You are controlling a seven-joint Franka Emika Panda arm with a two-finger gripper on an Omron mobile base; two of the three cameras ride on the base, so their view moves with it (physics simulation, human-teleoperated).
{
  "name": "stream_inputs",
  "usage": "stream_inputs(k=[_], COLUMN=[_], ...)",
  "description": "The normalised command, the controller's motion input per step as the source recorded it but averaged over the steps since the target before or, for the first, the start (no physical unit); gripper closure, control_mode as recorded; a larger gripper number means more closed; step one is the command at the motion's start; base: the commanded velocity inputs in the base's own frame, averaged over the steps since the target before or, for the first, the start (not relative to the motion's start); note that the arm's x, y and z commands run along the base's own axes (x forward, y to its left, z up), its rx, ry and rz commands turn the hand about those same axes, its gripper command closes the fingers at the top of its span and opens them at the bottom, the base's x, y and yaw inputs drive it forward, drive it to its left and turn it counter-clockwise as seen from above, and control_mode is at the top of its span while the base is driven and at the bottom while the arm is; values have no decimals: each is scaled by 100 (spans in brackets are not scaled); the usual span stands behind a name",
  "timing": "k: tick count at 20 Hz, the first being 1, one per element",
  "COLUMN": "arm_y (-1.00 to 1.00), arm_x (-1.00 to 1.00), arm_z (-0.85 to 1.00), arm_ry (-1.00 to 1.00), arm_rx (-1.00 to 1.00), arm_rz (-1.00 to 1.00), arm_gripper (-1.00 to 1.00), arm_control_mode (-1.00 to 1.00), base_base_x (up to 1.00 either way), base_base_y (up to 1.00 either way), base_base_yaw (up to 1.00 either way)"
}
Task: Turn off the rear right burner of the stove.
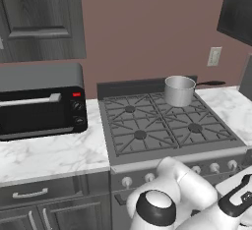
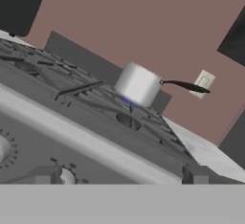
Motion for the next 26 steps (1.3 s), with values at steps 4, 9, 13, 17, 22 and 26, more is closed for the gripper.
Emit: stream_inputs(k=[4,9,13,17,22,26], arm_y=[-7,-8,-14,-13,-6,0], arm_x=[15,16,10,8,17,19], arm_z=[-24,-26,-19,-11,-11,-16], arm_ry=[6,5,1,0,0,0], arm_rx=[0,0,0,0,0,0], arm_rz=[0,0,0,0,0,0], arm_gripper=[-100,-100,-100,-100,-100,-100], arm_control_mode=[-100,-100,-100,-100,-100,-100], base_base_x=[0,0,0,0,0,0], base_base_y=[0,0,0,0,0,0], base_base_yaw=[0,0,0,0,0,0])
